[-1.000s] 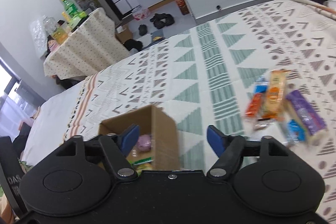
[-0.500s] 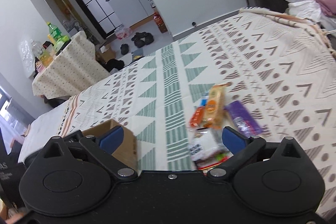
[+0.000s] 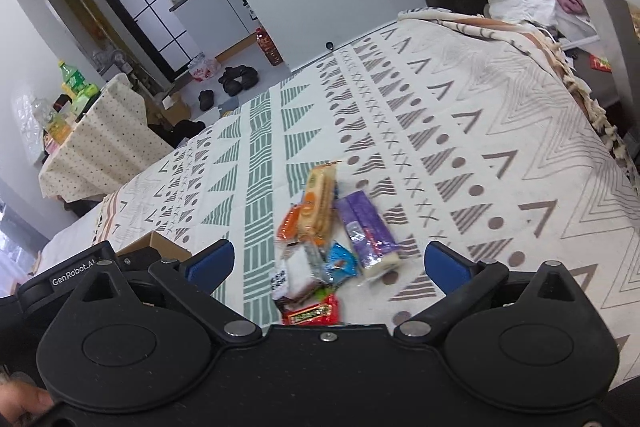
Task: Organize snacks
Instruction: 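Grasp the white black-text packet with the left gripper while the right grasps the purple stick pack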
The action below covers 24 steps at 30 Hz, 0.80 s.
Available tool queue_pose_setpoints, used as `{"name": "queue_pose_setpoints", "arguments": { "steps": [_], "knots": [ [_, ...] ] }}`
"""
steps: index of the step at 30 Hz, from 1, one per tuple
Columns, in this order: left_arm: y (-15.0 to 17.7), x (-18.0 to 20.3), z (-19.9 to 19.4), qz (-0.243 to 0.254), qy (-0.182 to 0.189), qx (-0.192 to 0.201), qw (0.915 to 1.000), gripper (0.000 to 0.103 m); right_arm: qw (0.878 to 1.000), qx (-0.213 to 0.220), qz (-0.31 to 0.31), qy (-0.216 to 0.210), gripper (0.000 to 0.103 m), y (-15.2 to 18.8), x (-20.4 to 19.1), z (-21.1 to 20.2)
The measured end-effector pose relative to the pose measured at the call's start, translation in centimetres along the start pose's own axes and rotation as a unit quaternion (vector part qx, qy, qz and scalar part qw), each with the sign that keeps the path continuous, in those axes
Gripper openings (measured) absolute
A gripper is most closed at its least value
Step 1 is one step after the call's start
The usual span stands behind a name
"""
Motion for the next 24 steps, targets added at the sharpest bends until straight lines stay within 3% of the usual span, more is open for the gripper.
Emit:
{"name": "queue_pose_setpoints", "arguments": {
  "steps": [13, 24],
  "knots": [
    [2.1, 2.6, 3.7, 0.0, 0.013, -0.036, 0.9993, 0.102, 0.999, -0.031, 0.008, -0.031, 0.089, 1.5, 3.4, 3.5],
    [3.7, 4.1, 8.8, -0.019, 0.014, -0.082, 0.9963, 0.101, 0.998, -0.057, 0.003, -0.03, 0.078, 1.7, 5.1, 7.9]
  ]
}}
Point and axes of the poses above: each gripper's, at about its wrist camera, not at the fingertips, and z roughly the way its jaws point, x to its right, y to its underside, the point moved 4 cm from there along z, roughly the way its jaws point, and after that the axes turned 10 degrees about -z, right-handed, at the moved point
